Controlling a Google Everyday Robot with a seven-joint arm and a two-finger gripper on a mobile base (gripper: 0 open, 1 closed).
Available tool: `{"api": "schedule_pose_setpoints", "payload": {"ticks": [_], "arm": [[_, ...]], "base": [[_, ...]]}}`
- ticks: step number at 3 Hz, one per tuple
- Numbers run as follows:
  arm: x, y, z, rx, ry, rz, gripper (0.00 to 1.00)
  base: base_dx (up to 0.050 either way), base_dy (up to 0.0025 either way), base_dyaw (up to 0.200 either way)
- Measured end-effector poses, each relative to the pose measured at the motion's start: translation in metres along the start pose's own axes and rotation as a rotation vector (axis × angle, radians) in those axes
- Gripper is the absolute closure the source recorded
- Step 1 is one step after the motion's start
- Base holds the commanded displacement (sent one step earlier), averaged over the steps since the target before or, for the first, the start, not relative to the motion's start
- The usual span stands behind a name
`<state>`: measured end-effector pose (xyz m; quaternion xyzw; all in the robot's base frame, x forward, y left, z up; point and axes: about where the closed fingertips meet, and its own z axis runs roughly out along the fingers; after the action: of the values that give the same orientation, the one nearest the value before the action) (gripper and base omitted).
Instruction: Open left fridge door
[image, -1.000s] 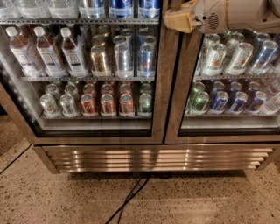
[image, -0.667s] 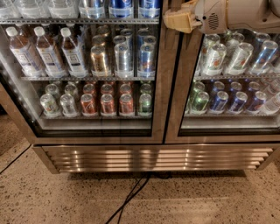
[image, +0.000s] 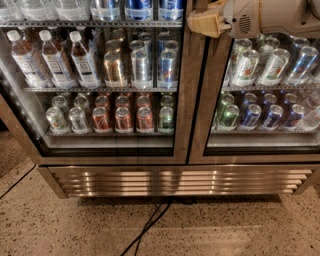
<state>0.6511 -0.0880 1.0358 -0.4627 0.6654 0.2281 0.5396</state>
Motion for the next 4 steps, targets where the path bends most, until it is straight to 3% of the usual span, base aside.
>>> {"api": "schedule_pose_setpoints", "payload": {"ticks": [4], "arm": [[0.0017,-0.0006,-0.0013,0.003,0.004,0.007,1.00]], "base": [[0.000,0.00000,0.000]]}}
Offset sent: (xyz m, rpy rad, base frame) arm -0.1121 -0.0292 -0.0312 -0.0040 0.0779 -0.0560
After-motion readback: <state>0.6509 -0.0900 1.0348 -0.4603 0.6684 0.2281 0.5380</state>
